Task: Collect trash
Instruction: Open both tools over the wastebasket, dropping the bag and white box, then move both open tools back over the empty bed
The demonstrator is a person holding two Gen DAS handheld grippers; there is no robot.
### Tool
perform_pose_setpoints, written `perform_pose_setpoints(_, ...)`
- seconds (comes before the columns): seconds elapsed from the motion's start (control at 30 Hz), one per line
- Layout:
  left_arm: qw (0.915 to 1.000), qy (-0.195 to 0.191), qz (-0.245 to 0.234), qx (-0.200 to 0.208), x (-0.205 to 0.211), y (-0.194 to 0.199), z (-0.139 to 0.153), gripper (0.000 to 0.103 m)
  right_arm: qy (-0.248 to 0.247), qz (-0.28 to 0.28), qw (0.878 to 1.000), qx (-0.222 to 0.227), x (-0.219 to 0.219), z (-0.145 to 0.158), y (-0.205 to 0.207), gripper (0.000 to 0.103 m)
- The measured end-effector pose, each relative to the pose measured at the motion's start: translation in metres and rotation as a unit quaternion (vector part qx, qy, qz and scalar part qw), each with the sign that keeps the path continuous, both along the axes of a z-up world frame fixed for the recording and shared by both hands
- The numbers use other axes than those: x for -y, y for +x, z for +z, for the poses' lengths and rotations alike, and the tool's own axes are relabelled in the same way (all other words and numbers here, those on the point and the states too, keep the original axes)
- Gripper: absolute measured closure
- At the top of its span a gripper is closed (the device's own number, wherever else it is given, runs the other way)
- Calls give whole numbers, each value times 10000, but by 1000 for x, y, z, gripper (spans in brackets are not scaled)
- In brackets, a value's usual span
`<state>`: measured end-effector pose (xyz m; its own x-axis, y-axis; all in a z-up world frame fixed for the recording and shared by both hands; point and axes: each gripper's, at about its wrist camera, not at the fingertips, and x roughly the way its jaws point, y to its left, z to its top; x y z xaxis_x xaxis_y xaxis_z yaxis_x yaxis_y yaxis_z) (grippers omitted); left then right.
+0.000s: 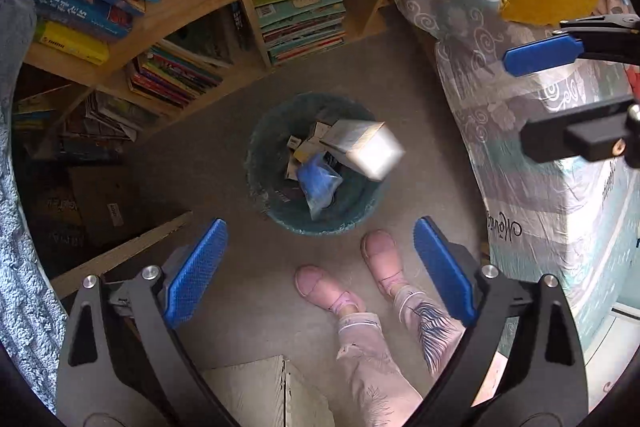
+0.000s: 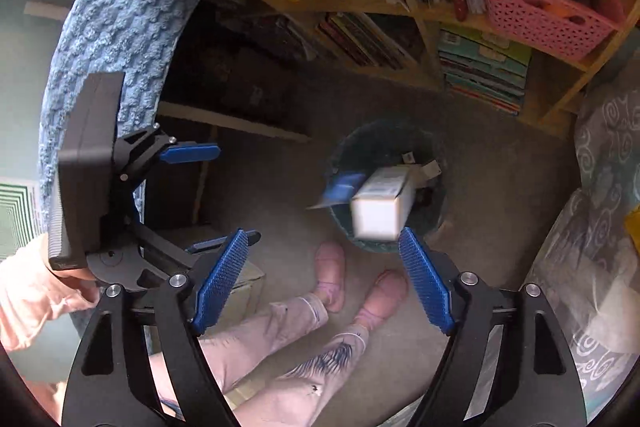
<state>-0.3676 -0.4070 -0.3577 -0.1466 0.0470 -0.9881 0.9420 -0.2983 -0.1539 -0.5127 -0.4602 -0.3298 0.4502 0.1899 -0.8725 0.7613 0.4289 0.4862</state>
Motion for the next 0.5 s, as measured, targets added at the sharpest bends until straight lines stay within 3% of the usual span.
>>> perform_pose_setpoints(0.27,9999,-113,-42,94,-3,3,12,11,-165,-145,9996,156,-2,27,-13,19)
perform_pose_setpoints(0.5,9996,-272,76,21,-8,1,40,10,-328,-302,9985,314,-10,62,-22,16)
